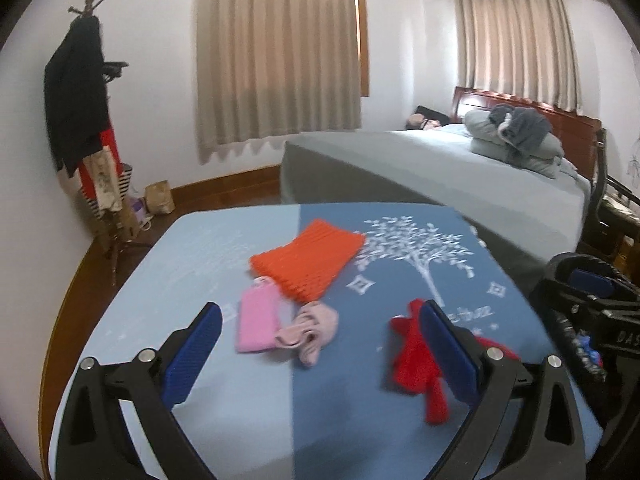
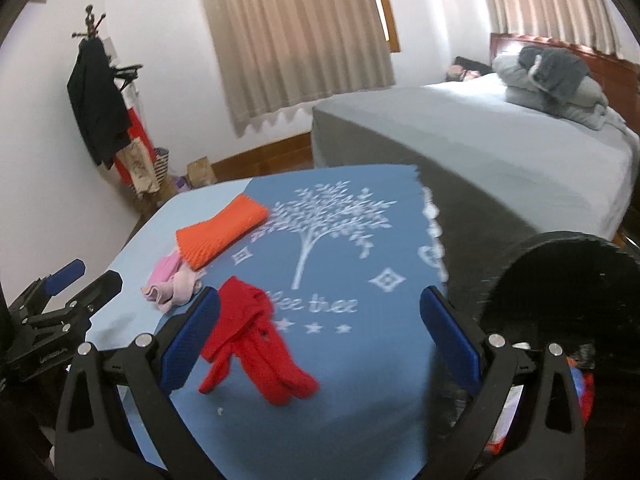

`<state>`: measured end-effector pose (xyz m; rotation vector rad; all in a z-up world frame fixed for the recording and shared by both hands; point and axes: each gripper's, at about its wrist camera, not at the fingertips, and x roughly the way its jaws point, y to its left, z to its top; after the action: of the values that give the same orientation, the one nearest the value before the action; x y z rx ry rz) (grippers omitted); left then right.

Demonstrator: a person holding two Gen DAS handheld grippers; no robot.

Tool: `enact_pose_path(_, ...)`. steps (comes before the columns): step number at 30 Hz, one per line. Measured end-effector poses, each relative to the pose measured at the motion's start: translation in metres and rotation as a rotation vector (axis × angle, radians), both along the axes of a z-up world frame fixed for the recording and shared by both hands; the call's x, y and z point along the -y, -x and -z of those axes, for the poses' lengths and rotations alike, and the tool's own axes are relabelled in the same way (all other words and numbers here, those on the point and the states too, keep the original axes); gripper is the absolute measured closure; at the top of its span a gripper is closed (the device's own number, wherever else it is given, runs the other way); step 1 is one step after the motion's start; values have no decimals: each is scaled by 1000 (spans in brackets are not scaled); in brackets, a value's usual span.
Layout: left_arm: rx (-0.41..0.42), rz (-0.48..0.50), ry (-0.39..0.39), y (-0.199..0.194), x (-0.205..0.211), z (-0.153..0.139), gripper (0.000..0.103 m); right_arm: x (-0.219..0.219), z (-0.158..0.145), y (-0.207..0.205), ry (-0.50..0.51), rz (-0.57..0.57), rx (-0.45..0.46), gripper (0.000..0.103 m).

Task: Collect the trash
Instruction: 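Move both grippers back to the table and grasp the red glove with the right gripper, then grasp the pink socks with the left gripper while the right gripper holds the red glove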

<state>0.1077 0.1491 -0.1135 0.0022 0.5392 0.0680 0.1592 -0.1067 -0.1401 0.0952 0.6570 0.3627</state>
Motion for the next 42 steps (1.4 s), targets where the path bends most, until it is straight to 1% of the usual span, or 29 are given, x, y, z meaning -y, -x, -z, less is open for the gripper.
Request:
enact_pose_path(9, -30, -49, 12, -5, -28, 17, 6, -45, 33, -17, 39, -46, -73, 6)
enact_pose_path(15, -43, -67, 18, -7, -38, 23, 6, -65, 43, -24, 63, -75, -100, 6)
enact_pose_path(22, -52, -77, 27, -11, -42, 27, 6, -75, 52, -34, 90, -92, -147, 7)
enact_pose_path(23, -54, -77, 28, -10, -42, 28, 6, -76, 54, -35, 93, -100, -152, 12)
enact_pose_path(24, -56, -77, 30, -11, -43, 29, 6, -79, 55, -36, 97, -113, -163, 21)
enact_pose_path(28, -63, -75, 36, -12, -42, 31, 6, -82, 60, -38, 87, -153, -203, 42)
enact_pose_path(30, -64, -74, 39, -13, -42, 31, 6, -83, 61, -36, 84, -168, -207, 58)
enact_pose_path(31, -65, -73, 41, -13, -41, 32, 6, -83, 60, -35, 85, -174, -210, 61)
enact_pose_path(32, -65, -73, 42, -13, -41, 32, 6, -83, 61, -34, 85, -177, -213, 68)
enact_pose_path(33, -66, -73, 42, -14, -40, 32, 6, -82, 61, -33, 84, -178, -215, 72)
enact_pose_path(34, -67, -72, 42, -14, -40, 32, 6, -81, 60, -33, 83, -178, -217, 80)
enact_pose_path(35, -67, -71, 43, -15, -39, 31, 6, -80, 60, -32, 82, -178, -218, 84)
enact_pose_path(36, -67, -70, 43, -15, -38, 31, 6, -79, 60, -32, 79, -178, -218, 87)
enact_pose_path(38, -68, -67, 43, -17, -37, 31, 6, -78, 59, -33, 69, -179, -216, 89)
enact_pose_path(40, -66, -62, 45, -18, -35, 31, 7, -77, 55, -34, 62, -180, -203, 90)
enact_pose_path(42, -63, -53, 49, -20, -33, 30, 9, -73, 51, -35, 59, -173, -188, 90)
